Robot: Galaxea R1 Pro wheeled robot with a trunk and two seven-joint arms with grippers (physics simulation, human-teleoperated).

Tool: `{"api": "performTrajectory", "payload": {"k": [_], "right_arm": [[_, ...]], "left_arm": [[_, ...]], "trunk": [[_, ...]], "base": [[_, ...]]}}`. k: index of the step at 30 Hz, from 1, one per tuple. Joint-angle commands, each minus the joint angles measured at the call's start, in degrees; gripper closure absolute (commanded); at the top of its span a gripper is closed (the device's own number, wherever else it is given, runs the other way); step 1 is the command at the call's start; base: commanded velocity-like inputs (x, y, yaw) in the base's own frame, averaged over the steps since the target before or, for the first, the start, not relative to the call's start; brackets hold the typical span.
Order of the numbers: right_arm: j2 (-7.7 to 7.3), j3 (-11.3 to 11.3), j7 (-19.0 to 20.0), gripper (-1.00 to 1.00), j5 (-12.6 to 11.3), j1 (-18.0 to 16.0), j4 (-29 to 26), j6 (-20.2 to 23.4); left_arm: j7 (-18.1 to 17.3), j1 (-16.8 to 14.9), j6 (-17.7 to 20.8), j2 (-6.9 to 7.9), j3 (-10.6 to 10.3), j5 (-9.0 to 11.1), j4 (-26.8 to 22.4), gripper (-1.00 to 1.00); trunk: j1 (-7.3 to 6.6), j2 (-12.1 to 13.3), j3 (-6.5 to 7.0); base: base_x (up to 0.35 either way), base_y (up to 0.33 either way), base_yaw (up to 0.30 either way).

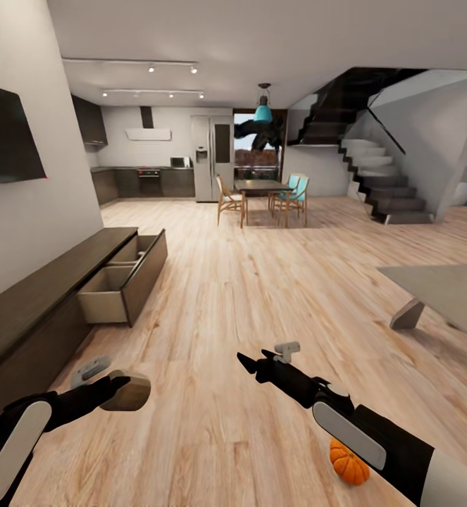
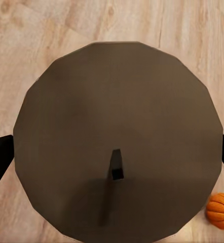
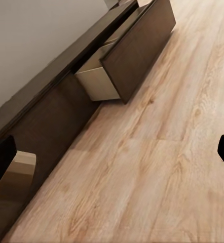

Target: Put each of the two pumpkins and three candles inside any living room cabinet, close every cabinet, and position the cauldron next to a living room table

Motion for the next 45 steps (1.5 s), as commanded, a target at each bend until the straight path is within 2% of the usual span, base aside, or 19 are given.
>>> {"api": "performTrajectory", "payload": {"k": [1,5,9,14,18,24,27,37,45], "right_arm": [[0.0,0.1,0.21,-1.0,-0.49,-0.06,-0.04,-0.08],[0.26,0.11,0.31,-1.0,1.76,-0.07,-0.05,-0.35],[0.36,0.12,0.22,-1.0,2.47,-0.06,0.02,-0.17],[0.39,0.04,0.03,-1.0,2.45,-0.07,0.93,-0.38],[1.52,-0.18,-0.23,-1.0,2.27,-0.03,1.37,-0.28],[1.93,-0.21,-5.92,-1.0,2.14,-0.02,0.79,-0.09],[1.96,-0.16,-7.18,-1.0,2.15,-0.05,0.62,-0.08],[1.97,-0.21,-7.5,-1.0,2.54,-0.06,0.69,-0.39],[1.97,-0.23,-7.34,-1.0,2.18,-0.02,0.56,-0.36]], "left_arm": [[0.53,-0.05,0.18,0.0,0.04,0.64,-0.06,1.0],[0.59,-0.05,0.18,0.0,0.07,0.62,-0.06,1.0],[0.54,-0.05,0.18,0.0,0.07,0.63,-0.06,1.0],[0.53,-0.05,0.18,0.0,0.01,0.69,-0.06,1.0],[0.53,-0.05,0.18,0.0,0.05,0.7,-0.06,1.0],[0.53,-0.05,0.18,0.0,0.07,0.68,-0.06,1.0],[0.53,-0.05,0.18,0.0,0.07,0.69,-0.06,1.0],[0.6,-0.05,0.18,0.01,0.07,0.61,-0.06,1.0],[0.61,-0.05,0.18,0.0,0.06,0.61,-0.06,1.0]], "trunk": [[0.0,-0.03,-0.13],[0.0,-0.03,-0.2],[0.0,-0.03,-0.21],[0.0,-0.03,-0.21],[0.0,-0.03,-0.21],[0.0,-0.03,-0.21],[0.0,-0.03,-0.21],[0.0,-0.03,-0.32],[0.0,-0.03,-0.36]], "base": [[0.2,-0.064,0.106],[0.292,-0.019,0.031],[0.324,-0.003,0.005],[0.248,0.026,0.0],[0.079,0.035,0.0],[0.009,0.004,0.081],[0.001,0.0,0.229],[0.15,0.0,0.243],[0.333,0.0,0.029]]}}
